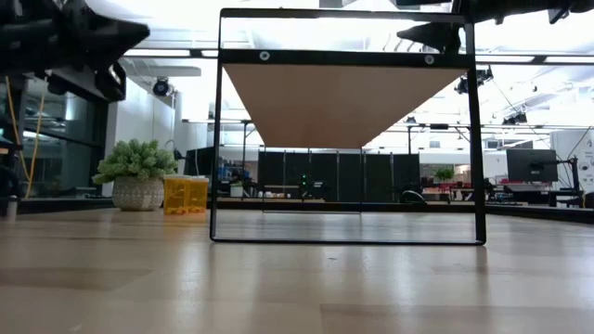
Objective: Pick and place medicine bottles onto shelf by color
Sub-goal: Put the orange pill bottle on the shelf
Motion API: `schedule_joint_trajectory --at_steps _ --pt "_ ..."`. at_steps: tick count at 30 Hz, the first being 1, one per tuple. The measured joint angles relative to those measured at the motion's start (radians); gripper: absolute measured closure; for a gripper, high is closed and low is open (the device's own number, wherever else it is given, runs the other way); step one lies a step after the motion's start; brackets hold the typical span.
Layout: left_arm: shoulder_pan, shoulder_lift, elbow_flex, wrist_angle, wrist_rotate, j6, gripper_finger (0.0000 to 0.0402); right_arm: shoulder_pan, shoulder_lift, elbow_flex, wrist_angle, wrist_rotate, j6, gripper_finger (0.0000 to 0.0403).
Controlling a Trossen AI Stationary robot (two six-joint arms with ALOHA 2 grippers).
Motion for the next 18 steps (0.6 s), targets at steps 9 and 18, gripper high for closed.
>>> schedule_joint_trajectory --at_steps 9,18 --pt "0.000 0.018 0.056 0.061 -0.160 -0.071 0.0398 0.000 0.000 0.001 -0.002 -0.017 0.029 0.0121" --pt "0.000 0.286 0.506 -0.420 -0.409 0.109 0.0310 0.000 0.000 0.001 -0.002 -0.017 0.029 0.0121"
